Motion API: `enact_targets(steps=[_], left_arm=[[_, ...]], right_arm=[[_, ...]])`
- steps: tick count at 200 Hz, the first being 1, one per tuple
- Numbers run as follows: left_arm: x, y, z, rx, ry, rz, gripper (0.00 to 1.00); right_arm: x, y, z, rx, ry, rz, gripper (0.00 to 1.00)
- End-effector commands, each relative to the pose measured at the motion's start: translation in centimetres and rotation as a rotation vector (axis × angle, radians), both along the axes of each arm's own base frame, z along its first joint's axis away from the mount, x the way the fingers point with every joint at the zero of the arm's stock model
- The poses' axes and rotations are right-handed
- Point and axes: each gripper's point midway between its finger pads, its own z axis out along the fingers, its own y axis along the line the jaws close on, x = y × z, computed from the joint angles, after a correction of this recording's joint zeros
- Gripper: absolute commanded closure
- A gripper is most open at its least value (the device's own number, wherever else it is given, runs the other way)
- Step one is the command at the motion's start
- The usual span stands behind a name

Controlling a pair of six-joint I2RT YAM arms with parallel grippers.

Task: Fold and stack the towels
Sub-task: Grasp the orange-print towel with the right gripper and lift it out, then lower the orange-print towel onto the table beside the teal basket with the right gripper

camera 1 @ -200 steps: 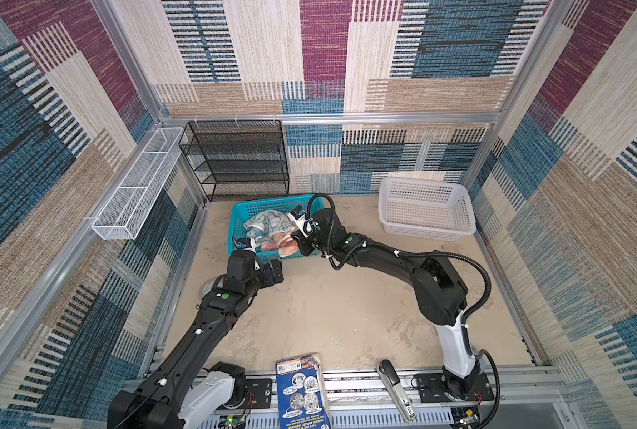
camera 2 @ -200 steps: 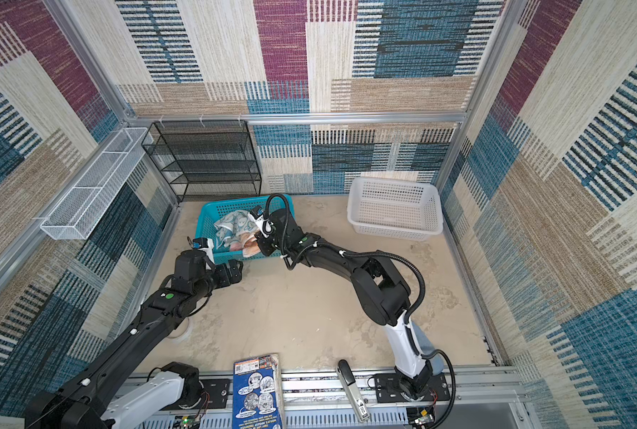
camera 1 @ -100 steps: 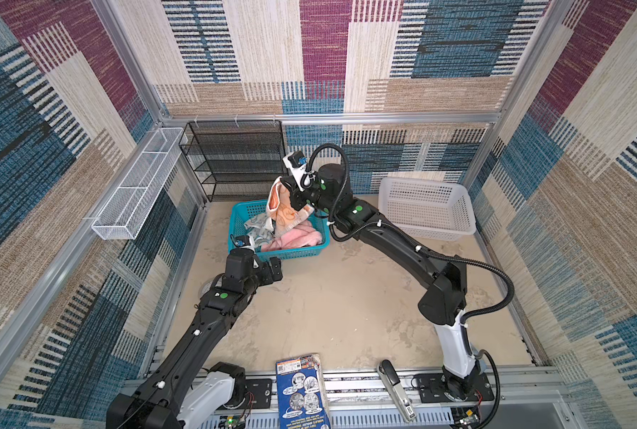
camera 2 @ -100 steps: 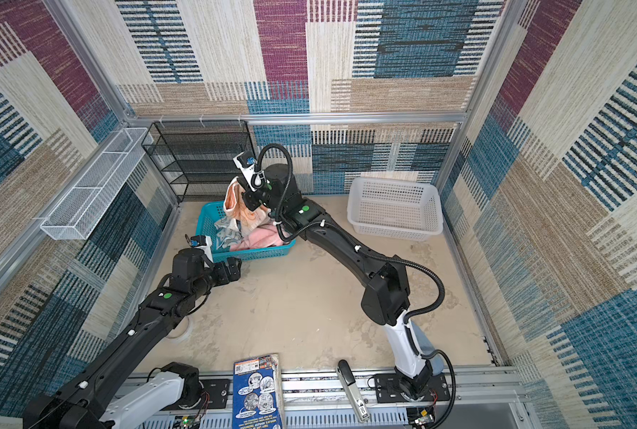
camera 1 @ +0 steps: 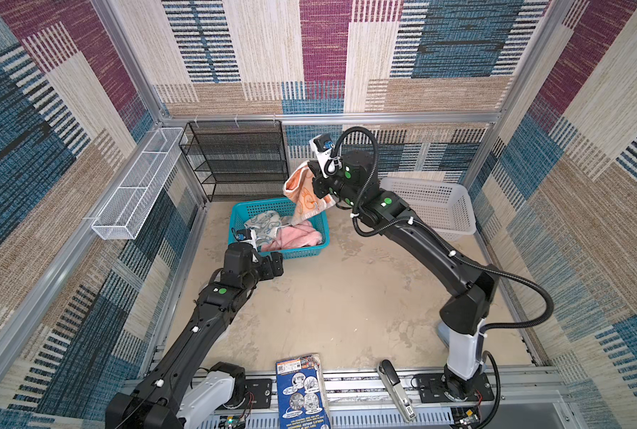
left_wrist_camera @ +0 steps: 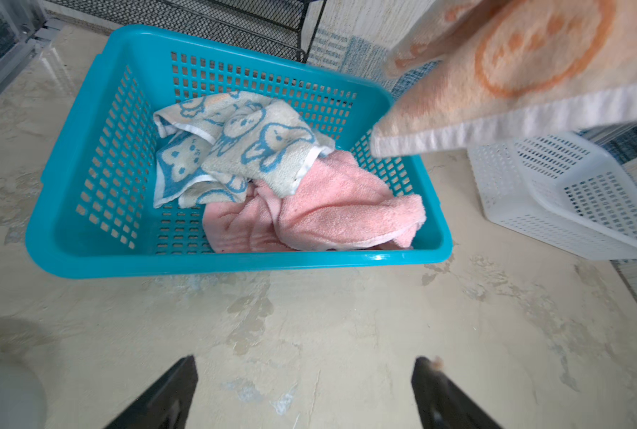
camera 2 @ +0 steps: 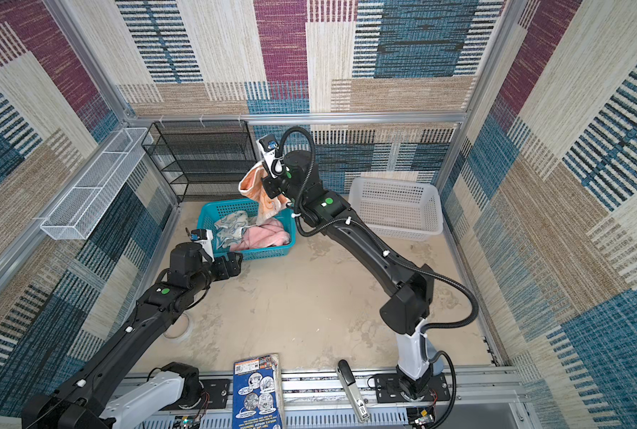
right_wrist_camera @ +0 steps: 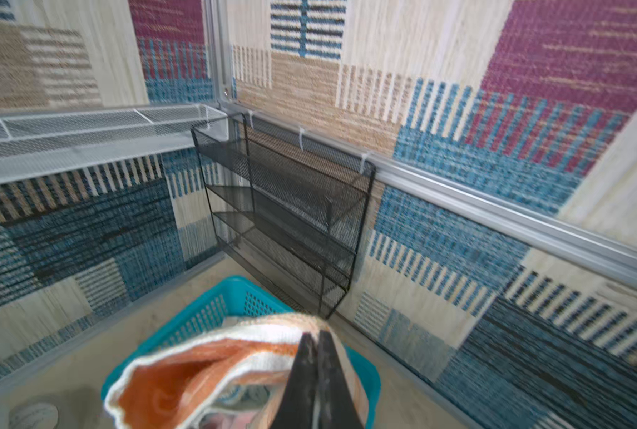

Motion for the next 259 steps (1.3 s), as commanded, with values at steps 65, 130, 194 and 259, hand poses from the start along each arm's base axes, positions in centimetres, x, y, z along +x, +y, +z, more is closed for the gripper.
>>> enact_targets(steps=[65,130,194,259], left_arm=[[0.5,-4.1,1.9,-0.059,-0.013,-0.165,0.08],[0.9,-9.5,1.4,-0.076,0.012,-0.291,0.09],[-0.1,-12.6,0.5,-0.049,0.022,-0.363,0.10],[-2.4,-16.6,-1.9,-0.051,0.057,-0.499,0.14]], right_arm=[[-6.0,-11.4,-6.0,0.069,0.059,-0.191,1.00],[-5.9,-9.5,-18.4,0.052,0.298,-0.133,1.00],[-3.9,-6.8,-24.9,-0.005,0.461,-0.109,1.00],[-5.6,-5.7,-28.4,0.027,0.624,-0.052,1.00]])
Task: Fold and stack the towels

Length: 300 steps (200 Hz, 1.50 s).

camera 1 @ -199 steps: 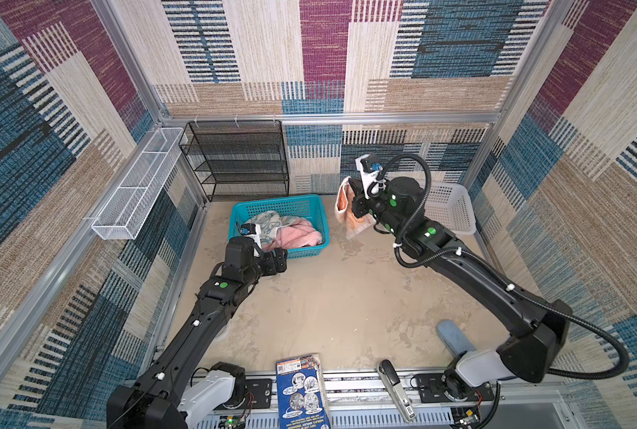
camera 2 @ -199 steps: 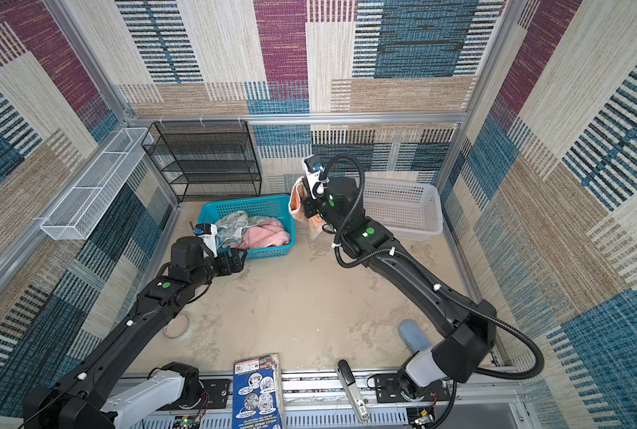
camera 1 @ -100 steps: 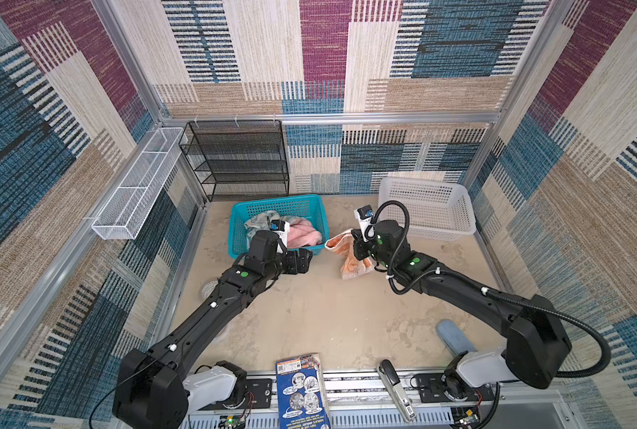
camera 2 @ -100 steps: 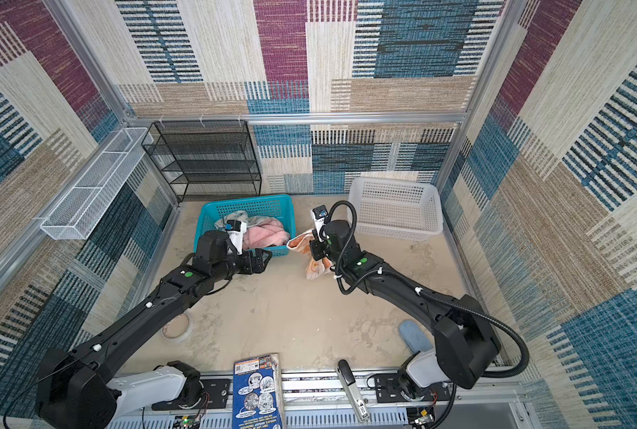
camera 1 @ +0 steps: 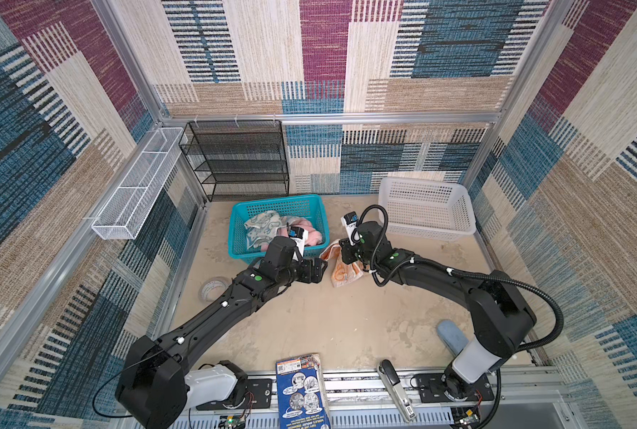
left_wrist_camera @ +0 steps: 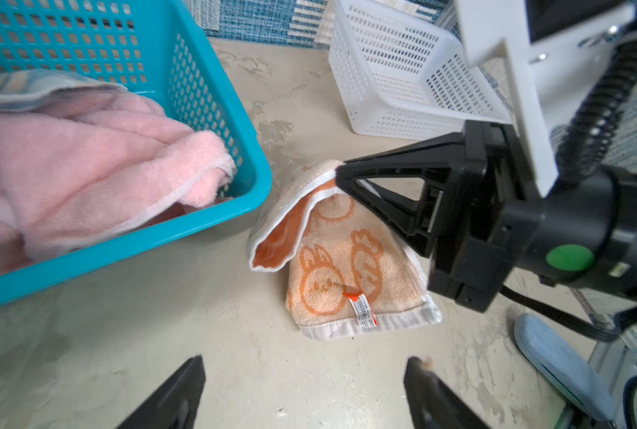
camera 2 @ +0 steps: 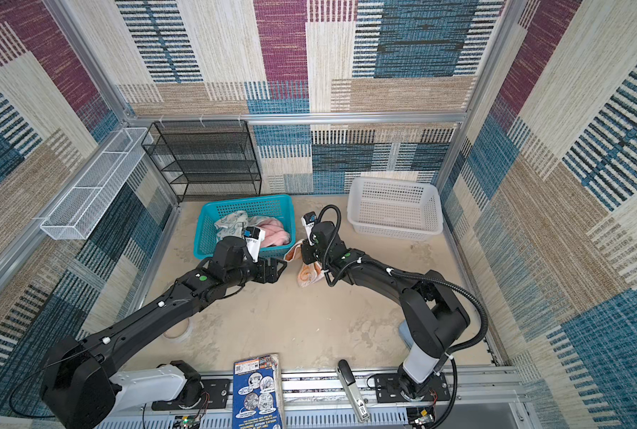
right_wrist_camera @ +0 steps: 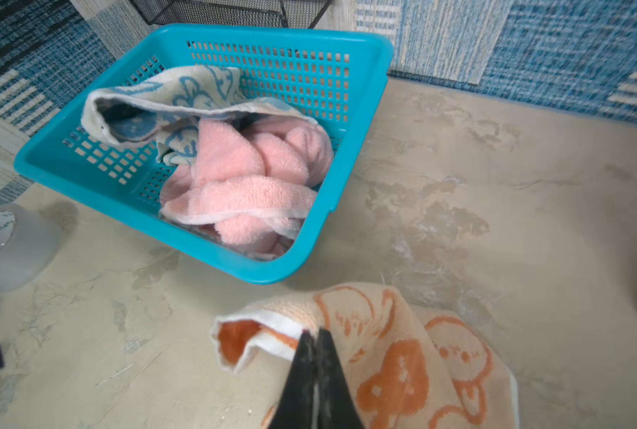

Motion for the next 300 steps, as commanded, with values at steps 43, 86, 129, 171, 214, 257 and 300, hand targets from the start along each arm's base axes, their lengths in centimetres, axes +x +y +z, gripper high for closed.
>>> enact_targets(steps=[43,86,129,171,214,257,300], left_arm=[[-1.9,-6.4,-2.1,-0.009,-0.019,-0.145,0.19],[-2.3,-8.5,-2.8,-0.059,-0.081,-0.142,0.21],[-1.8,-7.8,-4.0,-0.092,-0.086,-0.075,0.22],[-1.8,-8.1,-4.6,-0.072,-0.053,-0.081,0.23],[-1.8,-9.1,-4.5,-0.068,-0.035,-0.123,0.29],[-2.2,-10.3,-5.5,-0.056,0.004,-0.189,0.32],[-2.4,-10.8,-7.3,-0.023,0.060,-0.194,0.32]], right_arm=[[-0.5,0.8,0.4,0.074,0.072,0.004,1.00],[-0.3,0.3,0.3,0.069,0.088,-0.026,0.77],[0.2,-1.8,-0.1,0.035,0.078,-0.065,0.39],[0.7,-6.0,0.2,-0.023,0.054,-0.170,0.26],[-1.6,-9.4,-1.8,-0.035,0.103,-0.216,0.40],[-5.1,-11.3,-5.9,-0.026,0.208,-0.253,0.64],[-7.3,-11.1,-8.5,0.024,0.262,-0.213,0.62]])
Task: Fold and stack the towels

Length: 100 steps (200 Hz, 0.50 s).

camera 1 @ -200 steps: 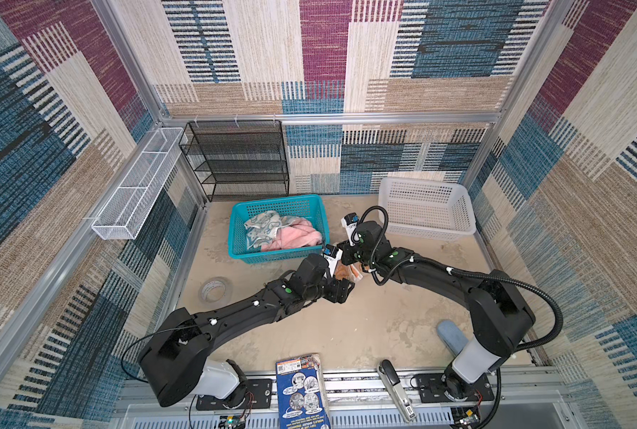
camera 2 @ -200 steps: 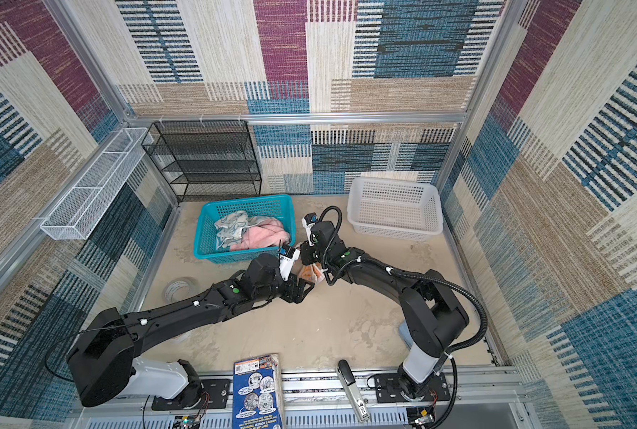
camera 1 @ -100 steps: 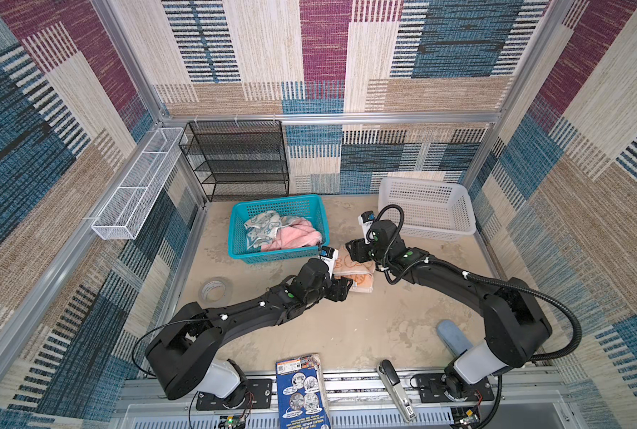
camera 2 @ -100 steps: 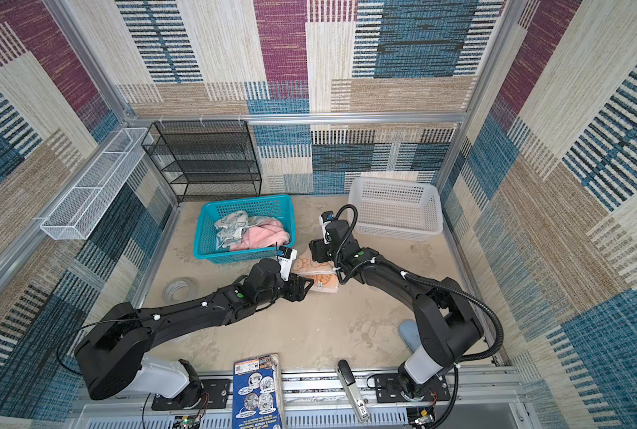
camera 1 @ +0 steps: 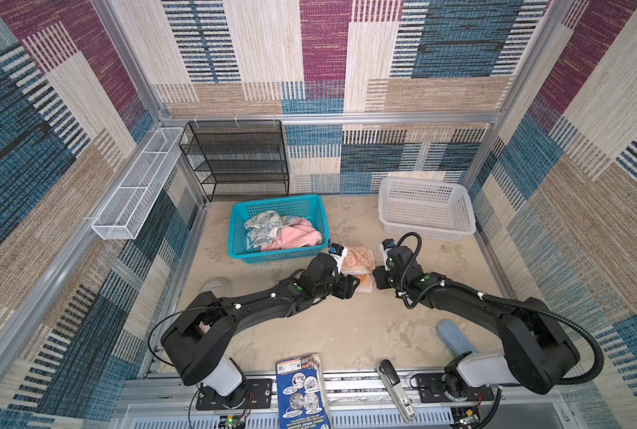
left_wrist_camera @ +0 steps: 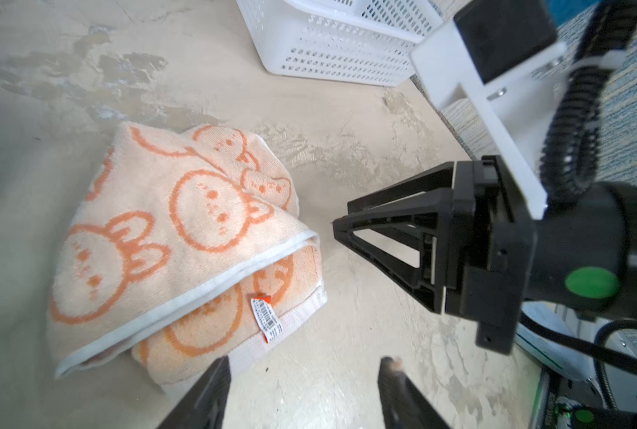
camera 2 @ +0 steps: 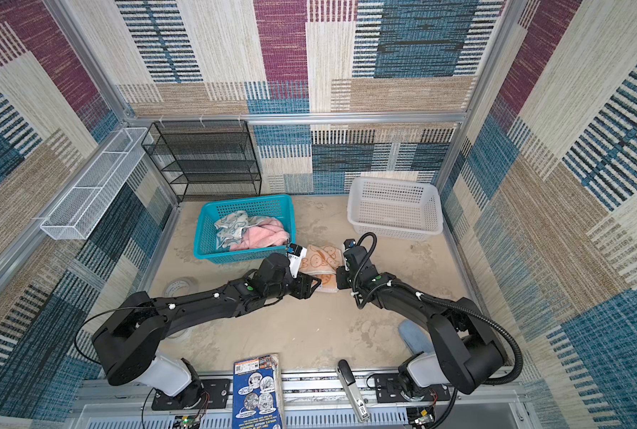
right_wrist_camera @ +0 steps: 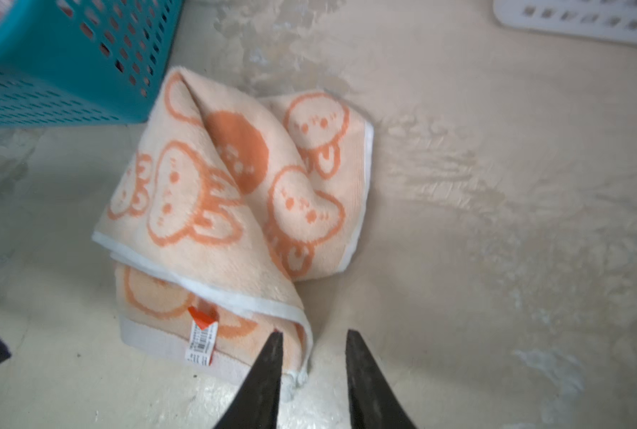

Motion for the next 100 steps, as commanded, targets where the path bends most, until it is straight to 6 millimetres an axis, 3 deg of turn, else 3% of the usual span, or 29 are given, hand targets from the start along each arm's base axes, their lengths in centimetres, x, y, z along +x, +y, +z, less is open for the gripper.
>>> enact_targets(steps=[1,26,58,100], left_arm=[[-0.4,-0.1,-0.9,0.021,0.031,-0.022,0.32],[-0.2,0.0,-0.8,0.024,0.025,-0.007,0.32],[0.0,0.2,-0.5,0.033,0.015,0.001,0.32],[0.2,0.8,-0.3,0.052,-0.002,0.017,0.32]], right_arm=[[-0.4,1.3,-0.1,0.091,-0.013,0.032,0.62],[-0.4,1.6,-0.8,0.095,-0.021,0.052,0.62],[0.5,1.4,-0.2,0.082,-0.067,0.039,0.66],[1.4,0.2,-0.1,0.041,-0.082,-0.015,0.74]])
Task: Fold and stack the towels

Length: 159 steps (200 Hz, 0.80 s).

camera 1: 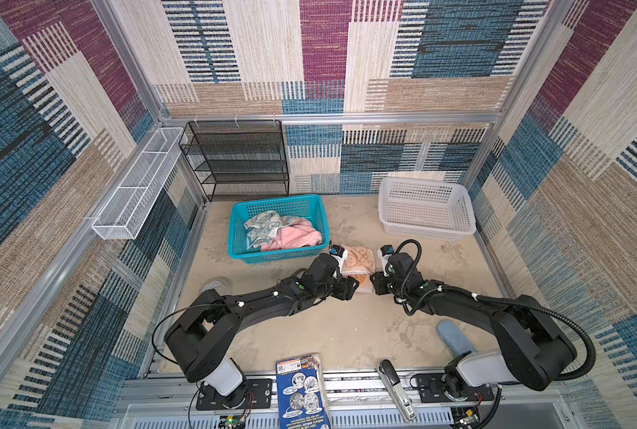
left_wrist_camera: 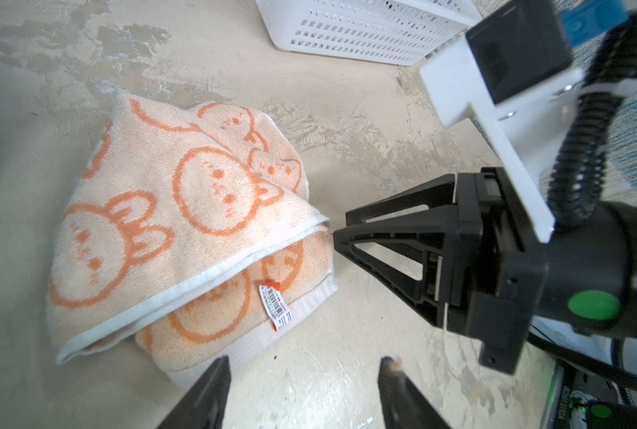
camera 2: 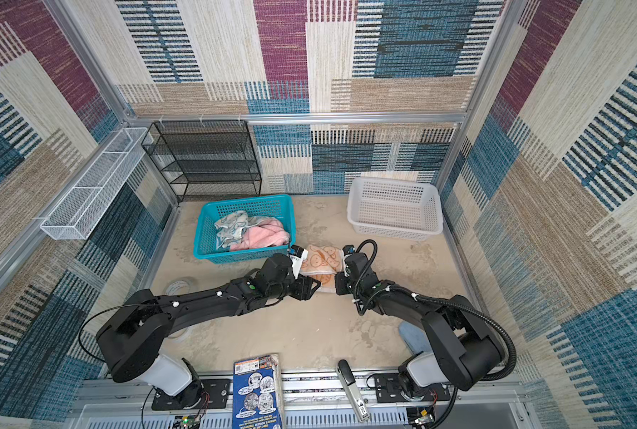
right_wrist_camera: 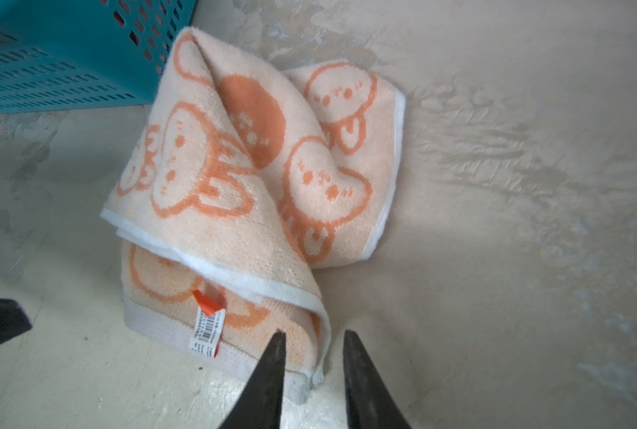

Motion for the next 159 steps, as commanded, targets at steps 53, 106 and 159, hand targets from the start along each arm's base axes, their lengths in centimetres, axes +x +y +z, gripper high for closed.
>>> enact_targets(steps=[53,106,159], left_arm=[[0.6,0.7,1.0,0.024,-0.056,0.017,0.32],[0.1,1.0,1.1,0.044,-0.098,-0.026,0.31],[-0.3,2.1,0.2,0.089,-0.135,-0.038,0.31]], right_arm=[[1.7,-0.4,-1.2,-0.044,-0.015,-0.022,0.75],[0.4,3.3,0.7,0.132,-0.076,0.167,0.77],[-0.4,5.9,2.4,0.233,-0.106,0.312,0.75]])
